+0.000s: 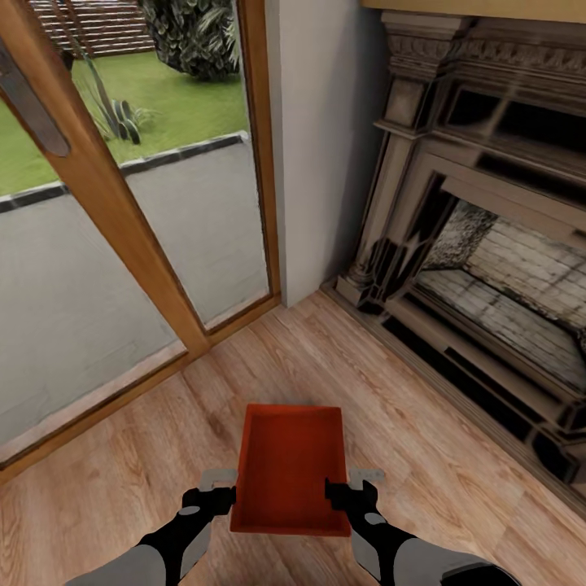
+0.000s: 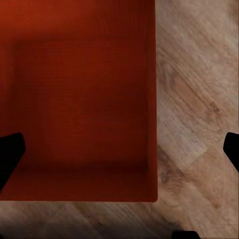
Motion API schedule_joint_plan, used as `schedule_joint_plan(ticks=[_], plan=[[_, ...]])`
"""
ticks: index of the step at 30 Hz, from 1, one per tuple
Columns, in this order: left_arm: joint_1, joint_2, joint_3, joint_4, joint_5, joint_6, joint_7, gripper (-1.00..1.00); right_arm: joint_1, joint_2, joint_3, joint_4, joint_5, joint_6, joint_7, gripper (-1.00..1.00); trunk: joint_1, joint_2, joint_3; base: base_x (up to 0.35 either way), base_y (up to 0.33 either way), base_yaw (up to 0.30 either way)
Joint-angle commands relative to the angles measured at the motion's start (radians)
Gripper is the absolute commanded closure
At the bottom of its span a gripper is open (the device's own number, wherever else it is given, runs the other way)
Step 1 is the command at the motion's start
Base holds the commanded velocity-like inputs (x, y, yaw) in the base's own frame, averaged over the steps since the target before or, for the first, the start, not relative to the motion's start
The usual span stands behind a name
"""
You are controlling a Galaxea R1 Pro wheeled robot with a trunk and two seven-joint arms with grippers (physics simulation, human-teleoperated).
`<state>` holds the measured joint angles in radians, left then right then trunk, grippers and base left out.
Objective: Move the two storage containers from the living room to the garage. In the garage, place one container on the floor and stack the other container on top of it (either order is fine).
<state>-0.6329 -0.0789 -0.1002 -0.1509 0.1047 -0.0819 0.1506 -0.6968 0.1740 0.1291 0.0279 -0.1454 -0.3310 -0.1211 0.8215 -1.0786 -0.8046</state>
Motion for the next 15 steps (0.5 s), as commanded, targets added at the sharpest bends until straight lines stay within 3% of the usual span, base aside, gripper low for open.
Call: schedule_joint_plan(ticks=[1, 15], plan=[[-0.001, 0.001, -0.009, 0.000, 0.010, -0.004, 0.004, -1.00, -0.001, 0.001, 0.009, 0.003, -0.010, -0.007, -0.002, -1.00, 0.000, 0.000, -0.001, 0.108, 0.000, 0.000], [-0.001, -0.002, -0.011, 0.004, 0.015, -0.002, 0.005, -1.00, -0.001, 0.000, 0.006, 0.004, -0.017, -0.010, -0.002, -1.00, 0.000, 0.000, -0.001, 0.015, 0.000, 0.000]])
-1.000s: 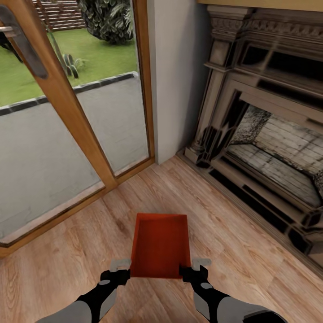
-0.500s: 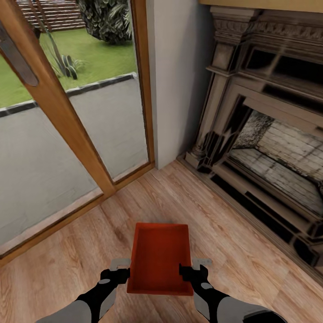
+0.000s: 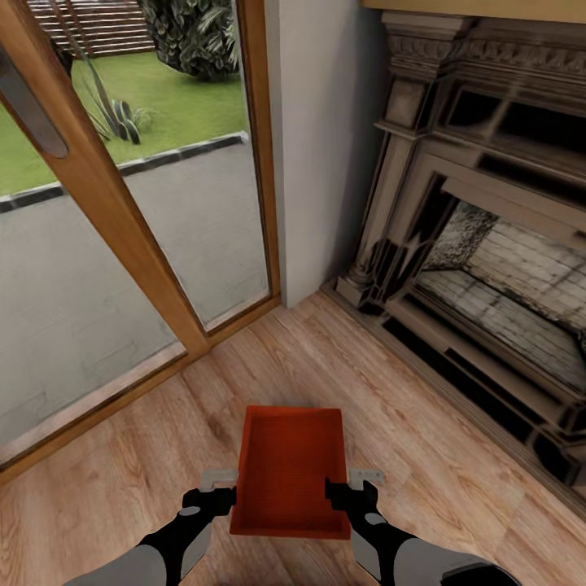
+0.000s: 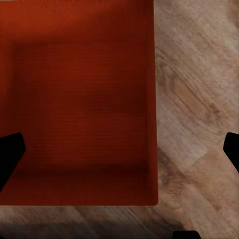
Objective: Move the two storage containers from the living room to the garage. In the garage, place one container on the floor and stack the other container on top of it (either order is fine).
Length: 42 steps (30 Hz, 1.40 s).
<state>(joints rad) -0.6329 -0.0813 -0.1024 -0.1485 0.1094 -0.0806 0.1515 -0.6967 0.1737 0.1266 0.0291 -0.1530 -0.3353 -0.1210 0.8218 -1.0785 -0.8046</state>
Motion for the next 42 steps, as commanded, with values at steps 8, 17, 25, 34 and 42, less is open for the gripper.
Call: schedule_joint_plan(ticks=[8, 17, 25, 34, 42], plan=[[-0.001, 0.000, -0.008, -0.004, 0.015, -0.004, 0.005, -1.00, -0.001, -0.008, 0.007, 0.003, -0.010, -0.006, -0.003, -1.00, 0.000, 0.000, -0.001, 0.000, 0.000, 0.000], [-0.001, 0.001, -0.008, -0.006, 0.014, -0.004, 0.005, -1.00, -0.001, -0.009, 0.005, 0.003, -0.011, -0.006, -0.006, -1.00, 0.027, -0.049, -0.023, 0.000, 0.000, 0.000], [-0.001, 0.001, -0.009, -0.003, 0.007, -0.004, 0.004, -1.00, -0.001, -0.012, 0.005, 0.003, -0.037, -0.007, -0.004, -1.00, 0.058, -0.105, -0.048, 0.000, 0.000, 0.000], [-0.001, 0.000, -0.011, 0.002, 0.004, -0.004, 0.003, -1.00, -0.001, -0.013, 0.005, 0.003, -0.042, -0.005, -0.002, -1.00, 0.092, -0.168, -0.076, 0.000, 0.000, 0.000], [-0.001, 0.000, -0.010, -0.004, 0.005, -0.004, 0.005, -1.00, -0.001, -0.022, 0.007, 0.003, -0.032, -0.005, -0.002, -1.00, 0.123, -0.224, -0.101, 0.000, 0.000, 0.000]])
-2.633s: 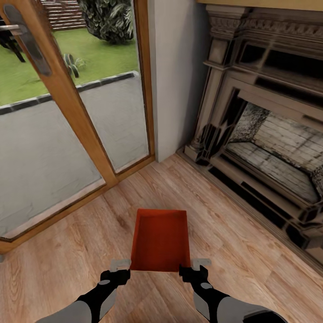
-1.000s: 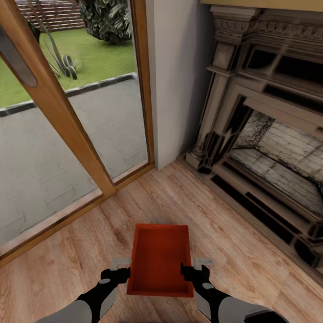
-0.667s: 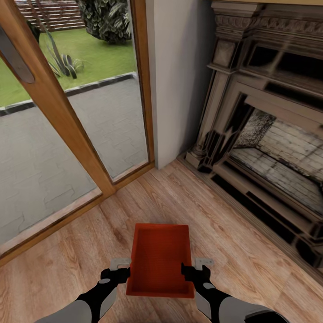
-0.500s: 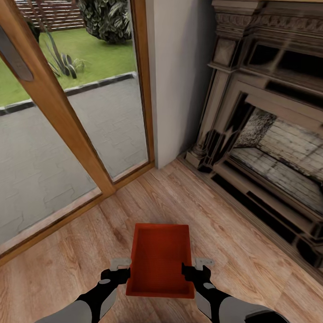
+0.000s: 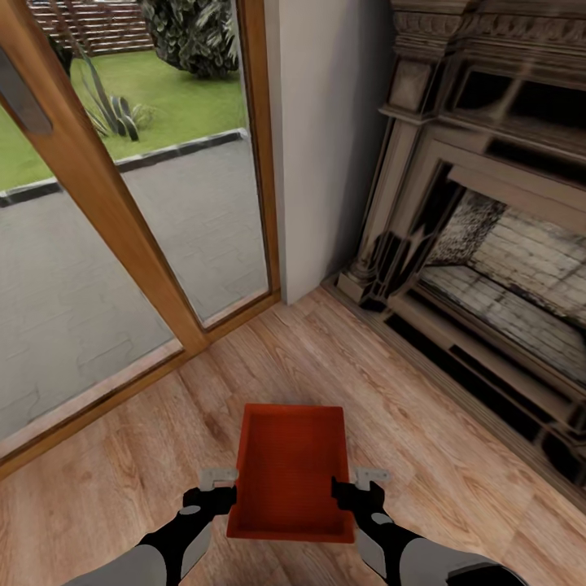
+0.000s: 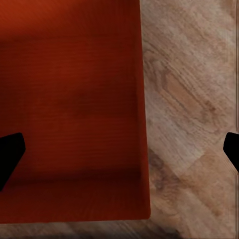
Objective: Move the two storage containers from the living room to the garage. In the garage, place one container on the floor and stack the other container on top of it (either order is fine).
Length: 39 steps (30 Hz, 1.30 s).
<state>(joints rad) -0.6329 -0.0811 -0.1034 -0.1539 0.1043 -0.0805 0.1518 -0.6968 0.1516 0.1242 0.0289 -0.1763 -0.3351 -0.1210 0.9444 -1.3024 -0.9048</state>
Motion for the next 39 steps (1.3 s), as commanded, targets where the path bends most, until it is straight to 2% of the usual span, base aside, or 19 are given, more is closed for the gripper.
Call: schedule_joint_plan(ticks=[1, 15, 21, 37, 39], plan=[[-0.001, 0.001, -0.008, 0.000, 0.012, -0.004, 0.004, -1.00, -0.001, -0.002, 0.009, 0.003, -0.008, -0.005, -0.002, -1.00, 0.004, -0.008, -0.004, 0.000, 0.000, 0.000], [-0.001, 0.001, -0.007, -0.002, 0.017, -0.004, 0.005, -1.00, -0.001, -0.021, 0.013, 0.002, -0.003, -0.005, 0.000, -1.00, 0.058, -0.106, -0.048, 0.000, 0.000, 0.000], [-0.001, 0.003, -0.006, -0.002, 0.017, -0.004, 0.005, -1.00, -0.001, -0.021, 0.014, 0.002, 0.030, -0.005, 0.005, -1.00, 0.081, -0.148, -0.066, 0.000, 0.000, 0.000], [-0.001, 0.004, -0.005, -0.002, 0.018, -0.004, 0.005, -1.00, -0.001, -0.021, 0.014, 0.002, 0.041, -0.005, 0.006, -1.00, 0.081, -0.148, -0.066, 0.000, 0.000, 0.000], [-0.001, 0.004, -0.005, -0.002, 0.018, -0.004, 0.005, -1.00, -0.001, -0.021, 0.014, 0.002, 0.041, -0.005, 0.006, -1.00, 0.088, -0.162, -0.073, 0.000, 0.000, 0.000]])
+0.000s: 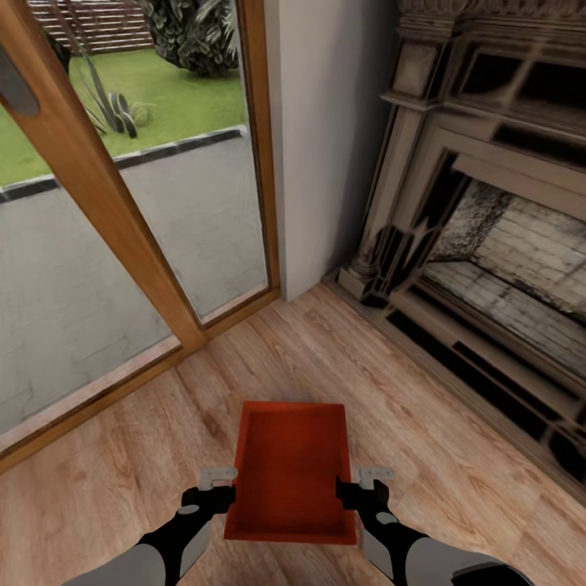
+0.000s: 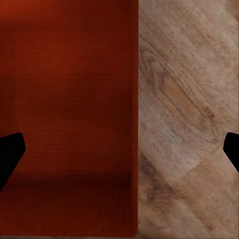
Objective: Move the two storage containers from the living room to the garage. In the garage, place one container on the floor and stack the other container on top of it (either order is fine).
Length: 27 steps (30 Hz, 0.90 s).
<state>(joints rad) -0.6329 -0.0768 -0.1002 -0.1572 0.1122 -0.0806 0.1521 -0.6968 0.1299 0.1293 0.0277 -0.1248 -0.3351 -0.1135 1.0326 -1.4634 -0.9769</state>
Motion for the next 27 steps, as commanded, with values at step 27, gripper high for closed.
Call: schedule_joint_plan(ticks=[27], plan=[[-0.001, 0.001, -0.009, 0.001, 0.011, -0.004, 0.004, -1.00, -0.001, 0.002, 0.008, 0.003, -0.021, -0.007, -0.002, -1.00, 0.104, -0.190, -0.085, 0.000, 0.000, 0.000]])
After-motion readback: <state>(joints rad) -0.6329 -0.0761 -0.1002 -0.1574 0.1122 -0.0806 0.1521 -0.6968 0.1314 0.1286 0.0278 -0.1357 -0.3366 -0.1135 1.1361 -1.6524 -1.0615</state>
